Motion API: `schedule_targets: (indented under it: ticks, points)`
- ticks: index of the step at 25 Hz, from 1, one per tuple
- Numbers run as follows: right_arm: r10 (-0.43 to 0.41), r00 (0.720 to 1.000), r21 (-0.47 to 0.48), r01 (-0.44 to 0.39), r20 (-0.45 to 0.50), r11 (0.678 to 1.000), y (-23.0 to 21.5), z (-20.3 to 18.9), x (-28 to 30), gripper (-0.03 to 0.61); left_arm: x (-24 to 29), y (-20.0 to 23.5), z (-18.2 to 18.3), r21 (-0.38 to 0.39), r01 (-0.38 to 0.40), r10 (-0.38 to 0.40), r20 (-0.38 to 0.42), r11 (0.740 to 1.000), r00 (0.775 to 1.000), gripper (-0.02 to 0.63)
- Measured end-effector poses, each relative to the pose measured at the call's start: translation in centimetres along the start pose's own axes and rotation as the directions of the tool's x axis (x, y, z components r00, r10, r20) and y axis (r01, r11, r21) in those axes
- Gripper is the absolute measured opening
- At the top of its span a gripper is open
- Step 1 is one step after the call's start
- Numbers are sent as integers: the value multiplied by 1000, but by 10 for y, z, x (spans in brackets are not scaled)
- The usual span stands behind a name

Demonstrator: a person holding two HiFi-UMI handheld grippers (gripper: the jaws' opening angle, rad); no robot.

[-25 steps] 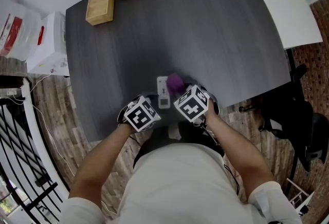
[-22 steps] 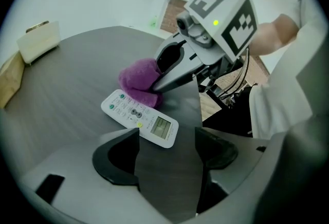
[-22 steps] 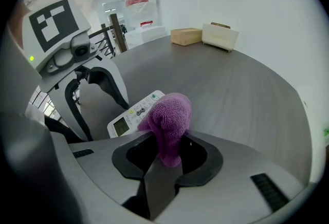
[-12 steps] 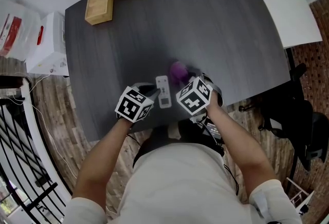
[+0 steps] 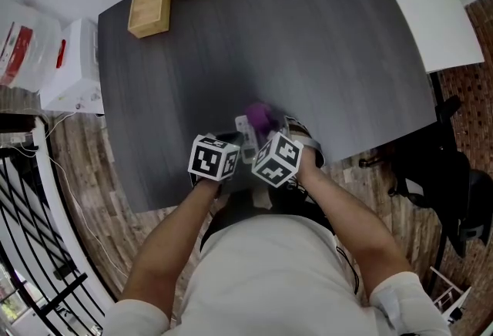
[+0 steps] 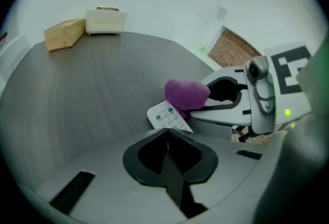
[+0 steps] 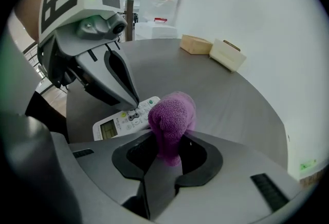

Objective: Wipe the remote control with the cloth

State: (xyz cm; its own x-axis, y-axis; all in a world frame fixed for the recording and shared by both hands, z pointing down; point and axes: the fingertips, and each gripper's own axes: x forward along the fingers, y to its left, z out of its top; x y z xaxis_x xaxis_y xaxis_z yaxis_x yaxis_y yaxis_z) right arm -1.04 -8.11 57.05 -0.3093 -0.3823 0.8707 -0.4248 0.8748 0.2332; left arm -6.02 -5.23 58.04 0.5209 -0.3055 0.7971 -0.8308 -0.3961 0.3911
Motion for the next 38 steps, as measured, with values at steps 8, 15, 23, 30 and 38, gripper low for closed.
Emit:
schedule_targets:
  ticks: [8, 15, 23, 30, 38]
  points:
    - [80, 997, -56, -79, 9, 995, 30, -11, -18, 117, -1, 2, 1, -88, -64, 68, 42, 994, 997, 5]
    - [218, 976, -80, -217, -6, 973, 66, -32, -39, 117, -1, 1, 1, -104, -77, 83, 57, 992, 995, 5]
    - [452, 892, -136, -451, -22, 882, 112, -53, -73, 117, 1, -2, 3, -66, -59, 63, 51, 996, 997, 5]
    - [404, 911, -3, -405, 86, 914, 84, -50, -84, 117, -28, -6, 33, 339, -23, -13, 106, 941, 994, 6]
    - [298, 949, 118, -309, 105, 944, 45, -72, -93, 117, -32, -32, -3, 955, 250, -10, -252, 160, 968, 270]
